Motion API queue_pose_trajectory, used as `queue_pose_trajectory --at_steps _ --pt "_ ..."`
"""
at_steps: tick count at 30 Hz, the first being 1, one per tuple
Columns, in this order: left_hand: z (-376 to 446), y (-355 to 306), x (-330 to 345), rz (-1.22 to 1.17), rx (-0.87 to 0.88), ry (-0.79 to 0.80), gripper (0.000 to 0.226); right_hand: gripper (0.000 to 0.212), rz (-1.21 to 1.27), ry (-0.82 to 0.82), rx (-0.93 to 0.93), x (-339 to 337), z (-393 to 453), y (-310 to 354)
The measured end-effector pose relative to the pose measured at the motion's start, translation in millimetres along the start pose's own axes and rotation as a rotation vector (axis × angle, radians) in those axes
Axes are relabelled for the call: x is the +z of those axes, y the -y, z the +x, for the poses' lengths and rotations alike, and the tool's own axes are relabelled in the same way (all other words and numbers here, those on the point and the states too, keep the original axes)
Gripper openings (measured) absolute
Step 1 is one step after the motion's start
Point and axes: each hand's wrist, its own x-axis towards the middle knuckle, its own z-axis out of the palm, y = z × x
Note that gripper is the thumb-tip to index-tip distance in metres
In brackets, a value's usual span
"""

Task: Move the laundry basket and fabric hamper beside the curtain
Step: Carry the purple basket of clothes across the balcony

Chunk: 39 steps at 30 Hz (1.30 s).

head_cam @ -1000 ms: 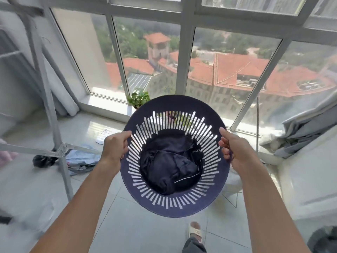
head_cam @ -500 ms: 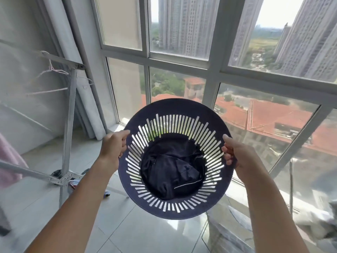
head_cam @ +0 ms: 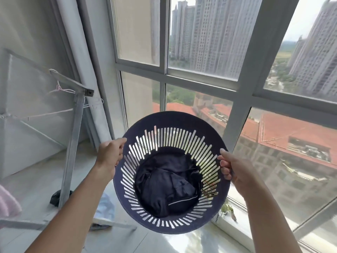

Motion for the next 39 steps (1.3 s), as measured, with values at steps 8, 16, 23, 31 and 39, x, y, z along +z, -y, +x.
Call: queue_pose_trajectory --at_steps 8,16,23,31,39 --pt "103.7 8.3 -15.2 -0.006 -0.014 -0.042 0.041 0.024 -0.003 -0.029 0.01 72.5 93.5 10.8" --pt "164.6 22.5 -3.8 -0.029 -0.019 -0.116 0.031 0.024 -0.035 -0.025 0.023 98.5 172.1 18.6" --pt "207.9 28.1 7.2 -0.011 0.009 -0.253 0.031 0.023 -0.029 0.123 0.034 126.3 259.3 33.3" --pt "260.5 3.2 37.8 0.085 0.091 -0.498 0.03 0.018 -0.021 0.377 0.012 145.7 359.8 80.3" --pt "281.4 0.7 77.5 0.431 0.095 -0.67 0.03 0.025 -0.18 0.347 -0.115 132.4 415.8 83.0"
